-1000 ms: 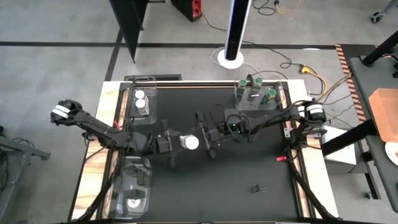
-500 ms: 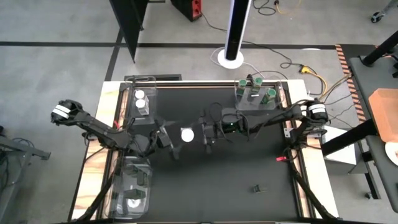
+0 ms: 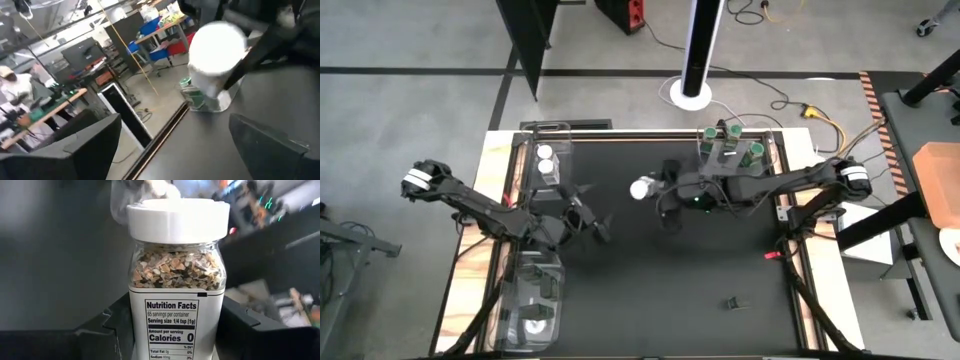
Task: Sort spices by type
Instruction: Put the white seasoning bottle into the top left transparent bin
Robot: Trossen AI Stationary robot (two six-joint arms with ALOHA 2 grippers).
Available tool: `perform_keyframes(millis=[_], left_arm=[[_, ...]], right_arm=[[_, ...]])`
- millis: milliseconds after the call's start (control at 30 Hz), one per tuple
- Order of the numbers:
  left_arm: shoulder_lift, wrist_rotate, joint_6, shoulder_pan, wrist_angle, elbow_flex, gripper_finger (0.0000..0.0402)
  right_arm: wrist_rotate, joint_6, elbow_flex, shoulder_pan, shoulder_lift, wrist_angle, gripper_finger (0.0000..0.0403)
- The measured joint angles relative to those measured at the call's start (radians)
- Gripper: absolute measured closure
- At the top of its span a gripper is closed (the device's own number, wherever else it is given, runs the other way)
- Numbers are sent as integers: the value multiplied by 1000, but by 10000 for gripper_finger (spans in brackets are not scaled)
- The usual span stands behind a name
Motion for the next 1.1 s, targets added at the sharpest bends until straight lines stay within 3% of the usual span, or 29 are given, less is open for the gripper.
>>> perform_keyframes(millis=[200, 400, 533, 933, 1100], left_arm=[[8, 167, -121, 11, -27, 65, 53], [64, 188, -239, 13, -134, 111, 57], [114, 262, -330, 17, -186, 122, 57], [189, 213, -332, 87, -144, 122, 57], [190, 311, -293, 107, -79, 121, 57]], right_arm=[[77, 105, -29, 0, 37, -97, 213], [127, 167, -75, 18, 78, -16, 213], [128, 162, -77, 36, 85, 38, 213], [128, 105, -77, 79, 85, 118, 213], [128, 114, -77, 79, 85, 117, 213]])
